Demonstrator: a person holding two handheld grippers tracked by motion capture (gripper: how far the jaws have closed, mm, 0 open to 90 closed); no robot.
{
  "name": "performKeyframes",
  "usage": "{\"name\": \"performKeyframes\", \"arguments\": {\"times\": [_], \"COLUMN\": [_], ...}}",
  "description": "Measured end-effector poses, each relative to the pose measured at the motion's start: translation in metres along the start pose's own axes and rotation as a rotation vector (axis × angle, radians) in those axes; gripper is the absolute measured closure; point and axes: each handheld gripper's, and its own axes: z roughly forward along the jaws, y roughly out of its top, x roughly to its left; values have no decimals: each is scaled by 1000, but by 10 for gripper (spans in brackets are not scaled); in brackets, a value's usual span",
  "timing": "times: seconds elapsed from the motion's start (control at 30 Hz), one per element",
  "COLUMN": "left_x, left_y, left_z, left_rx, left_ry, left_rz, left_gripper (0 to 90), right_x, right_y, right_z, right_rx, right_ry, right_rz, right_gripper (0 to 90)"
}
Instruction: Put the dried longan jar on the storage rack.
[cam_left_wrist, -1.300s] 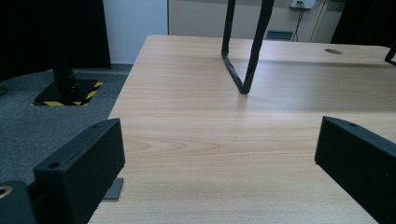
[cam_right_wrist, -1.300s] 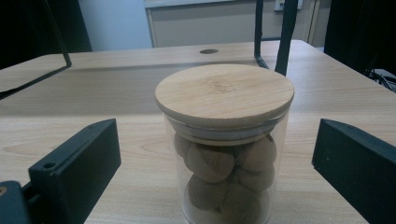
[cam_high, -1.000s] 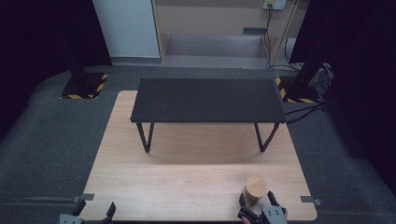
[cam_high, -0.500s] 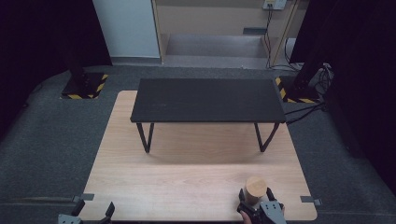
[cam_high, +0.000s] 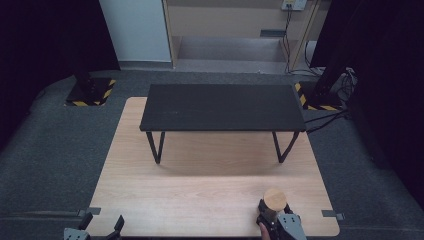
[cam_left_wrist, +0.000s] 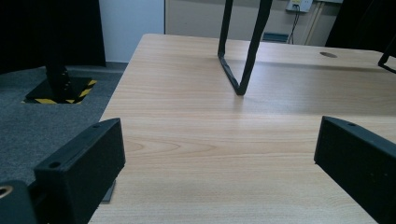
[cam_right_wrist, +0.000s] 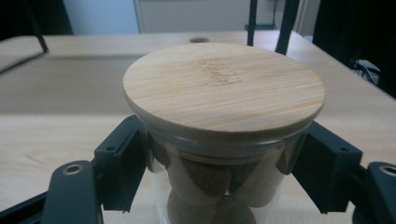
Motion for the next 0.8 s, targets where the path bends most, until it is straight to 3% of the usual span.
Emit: {"name": "performKeyframes", "arguments": {"times": [0.03,0.07,0.13,0.3,0.37,0.43,0.57,0.8], "left_x": [0,0,0,0,-1,0,1,1], "left_y": [0,0,1,0,1,1,2,2], "left_z": [0,1,2,3,3,3,1,-1], "left_rx": [0,1,3,4,5,5,-8,-14], "left_ry": [-1,-3,-6,-14,-16,-19,-17,-22], "left_rz": [0,0,-1,-4,-2,-2,-8,-16], "left_gripper": [5,5,5,6,7,6,7,7], "right_x": [-2,-2,-5,-9,-12,-12,-17,-21], "right_y": [13,13,34,63,84,90,119,149], "right_z": [-4,-4,-8,-8,-4,-2,8,21], "right_rx": [-11,-11,-31,-45,-62,-69,-86,-103], "right_ry": [18,18,44,82,100,105,140,148], "right_rz": [1,1,2,-3,-5,-6,-1,8], "right_gripper": [256,256,256,256,255,256,256,255]}}
